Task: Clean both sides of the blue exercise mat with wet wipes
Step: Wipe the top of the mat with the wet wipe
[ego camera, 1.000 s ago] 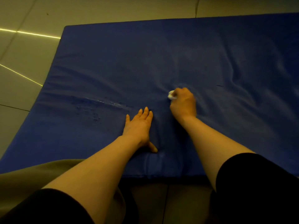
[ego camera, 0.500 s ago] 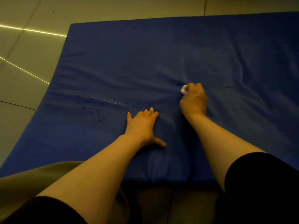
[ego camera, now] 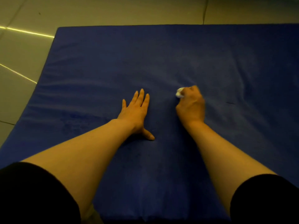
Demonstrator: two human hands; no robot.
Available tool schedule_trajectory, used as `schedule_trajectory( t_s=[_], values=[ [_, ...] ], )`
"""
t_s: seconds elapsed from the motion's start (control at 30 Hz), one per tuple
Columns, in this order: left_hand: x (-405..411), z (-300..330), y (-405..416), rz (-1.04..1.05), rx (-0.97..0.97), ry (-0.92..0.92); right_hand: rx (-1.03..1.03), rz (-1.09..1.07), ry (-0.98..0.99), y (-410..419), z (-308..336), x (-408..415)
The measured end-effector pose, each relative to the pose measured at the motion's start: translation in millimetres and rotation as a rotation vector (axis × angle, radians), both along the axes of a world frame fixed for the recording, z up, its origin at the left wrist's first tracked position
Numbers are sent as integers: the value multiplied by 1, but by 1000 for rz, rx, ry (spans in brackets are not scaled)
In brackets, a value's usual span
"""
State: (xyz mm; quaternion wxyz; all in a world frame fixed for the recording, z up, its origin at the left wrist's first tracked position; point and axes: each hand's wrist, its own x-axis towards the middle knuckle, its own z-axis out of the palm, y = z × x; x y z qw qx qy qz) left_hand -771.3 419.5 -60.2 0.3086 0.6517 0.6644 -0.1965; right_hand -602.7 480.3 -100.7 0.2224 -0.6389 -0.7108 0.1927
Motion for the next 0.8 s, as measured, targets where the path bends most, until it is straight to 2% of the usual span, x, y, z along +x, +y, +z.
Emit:
schedule_trajectory(
  t_s=[0.1,0.2,0.27,0.33,0.5,0.6,0.7,0.8],
  values=[
    [0,-4,-3,-1,21,-10,48,-106,-6,5,-2,-8],
    [-2,-3,-2,6,32,-34,144,124,2,-21,-4,-43],
    [-5,2,0,8,20,-48,105,333,-14,-30,-6,-54],
    [-8,7,4,-24,1,-34,68,388,-39,-18,-4,-46],
    [-35,38,44,-342,-21,107,-47,-6,-162,26,9,-7],
    [-56,54,76,-524,-75,227,-75,-66,-186,20,16,-29],
    [-55,53,102,-505,-91,261,0,164,-89,-3,17,-67],
    [-45,33,112,-407,-78,222,-59,363,-102,2,11,-70]
  ],
)
